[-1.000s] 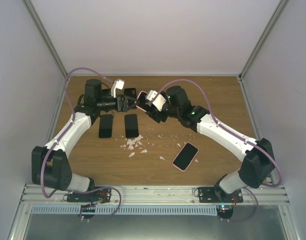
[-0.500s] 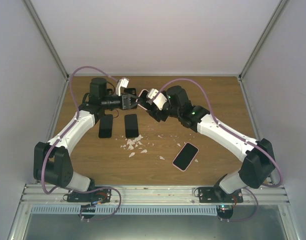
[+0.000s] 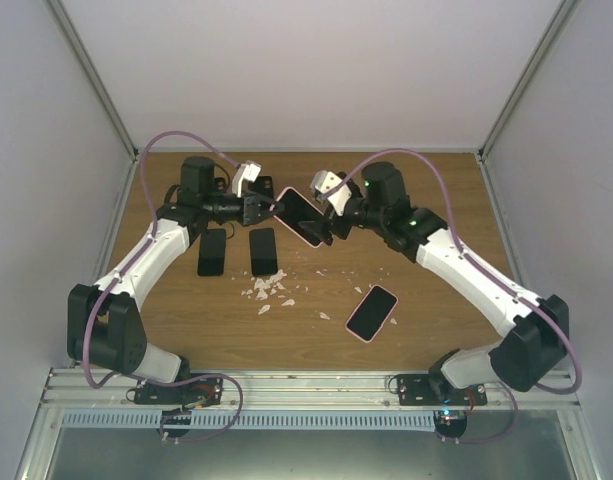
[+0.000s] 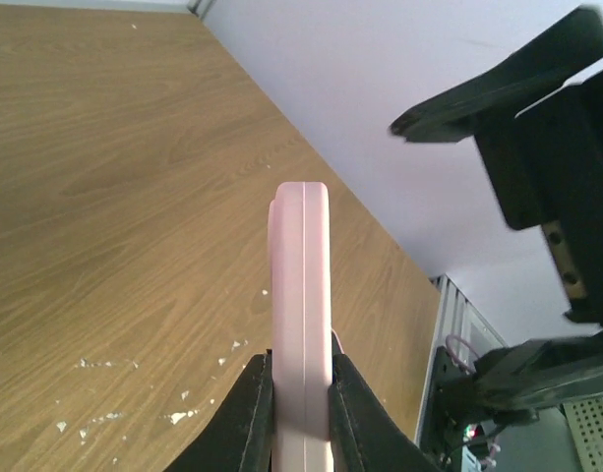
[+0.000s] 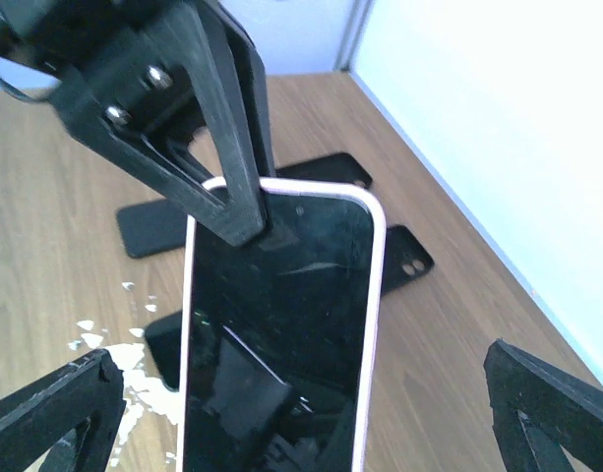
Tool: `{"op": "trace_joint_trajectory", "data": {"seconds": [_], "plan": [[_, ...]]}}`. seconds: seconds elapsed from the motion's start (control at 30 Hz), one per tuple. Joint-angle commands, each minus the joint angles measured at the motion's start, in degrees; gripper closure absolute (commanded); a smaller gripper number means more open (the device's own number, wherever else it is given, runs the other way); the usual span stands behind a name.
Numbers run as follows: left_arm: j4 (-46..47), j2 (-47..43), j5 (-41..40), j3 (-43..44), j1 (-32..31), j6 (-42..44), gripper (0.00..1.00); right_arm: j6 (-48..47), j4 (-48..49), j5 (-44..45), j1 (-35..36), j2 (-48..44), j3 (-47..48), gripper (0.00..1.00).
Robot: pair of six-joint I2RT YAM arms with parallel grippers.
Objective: Take the phone out of the phone case
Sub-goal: Pick up the phone at the center of the board.
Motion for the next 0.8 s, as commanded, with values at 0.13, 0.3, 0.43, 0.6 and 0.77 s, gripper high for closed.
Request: {"op": "trace_joint_trajectory", "data": {"seconds": [0.13, 0.3, 0.43, 0.6, 0.77], "plan": [[-7.12, -0.58, 6.43, 5.46, -1.16, 15.48, 1.0, -1.5, -7.64, -15.47, -3.72, -3.57, -0.83, 0.01], [-12.16, -1.69, 8.41, 6.67, -3.21, 23.9, 1.0, -2.96, -13.47, -20.22, -3.93, -3.84, -0.78, 0.01], [-16.1, -2.02, 8.97, 7.75, -5.56, 29.53, 1.0, -3.3, -16.72, -21.96, -3.93, -3.78, -0.69, 0.04], [-18.99, -2.12, 9.34, 8.07, -7.76, 33.64, 1.0, -3.26, -18.95, -22.74, -3.93, -3.51, -1.0, 0.14], [-20.88, -1.95, 8.54, 8.86, -9.76, 36.31, 1.0, -3.31, -19.62, -23.6, -3.93, -3.1, -1.79, 0.29]]}}
